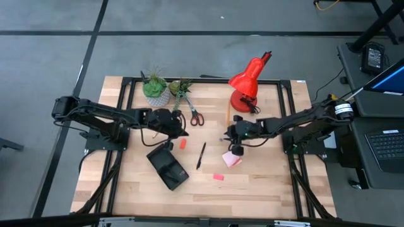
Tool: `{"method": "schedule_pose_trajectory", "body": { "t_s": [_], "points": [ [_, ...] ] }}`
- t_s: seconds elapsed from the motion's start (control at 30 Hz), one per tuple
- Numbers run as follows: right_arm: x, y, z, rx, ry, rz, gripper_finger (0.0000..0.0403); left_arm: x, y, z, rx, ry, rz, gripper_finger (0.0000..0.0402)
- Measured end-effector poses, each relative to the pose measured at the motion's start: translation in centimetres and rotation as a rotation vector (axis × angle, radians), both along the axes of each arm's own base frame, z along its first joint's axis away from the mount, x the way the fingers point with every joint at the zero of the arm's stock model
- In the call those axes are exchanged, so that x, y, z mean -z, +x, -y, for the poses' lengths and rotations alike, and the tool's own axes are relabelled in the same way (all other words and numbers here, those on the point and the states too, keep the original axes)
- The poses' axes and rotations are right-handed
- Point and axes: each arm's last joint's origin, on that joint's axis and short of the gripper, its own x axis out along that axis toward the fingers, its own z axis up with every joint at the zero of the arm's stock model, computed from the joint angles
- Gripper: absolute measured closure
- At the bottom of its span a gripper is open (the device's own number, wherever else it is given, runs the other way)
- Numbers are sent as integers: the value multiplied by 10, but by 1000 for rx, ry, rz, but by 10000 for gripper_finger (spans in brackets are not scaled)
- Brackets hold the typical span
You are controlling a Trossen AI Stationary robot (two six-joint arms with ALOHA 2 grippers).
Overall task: Pick and place office supplies into organizer
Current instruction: Put the blue binder clip into the black desk organizer
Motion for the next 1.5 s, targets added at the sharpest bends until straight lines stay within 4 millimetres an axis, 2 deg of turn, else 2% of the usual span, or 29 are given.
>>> {"method": "schedule_pose_trajectory", "body": {
  "t_s": [0.23,0.47,0.6,0.73,0.87,1.07,1.33,1.5],
  "points": [
    [0,-1,-1,-12,18,-8,260,-3,2,0,2,-1,42,399],
    [0,0,-3,45,91,3,258,-6,4,0,-2,-1,71,400],
    [1,3,-11,54,133,31,258,-6,4,0,-2,0,71,399],
    [9,6,-24,37,100,32,258,-6,4,0,-2,0,70,400],
    [16,8,-31,102,-14,38,258,-6,4,0,-1,1,70,399],
    [22,11,-37,144,-22,63,258,-5,4,0,1,0,68,399],
    [45,14,-39,174,-14,-1,258,-5,4,0,2,-1,68,400],
    [54,17,-37,222,-79,13,258,-5,4,1,3,-2,68,400]
  ]
}}
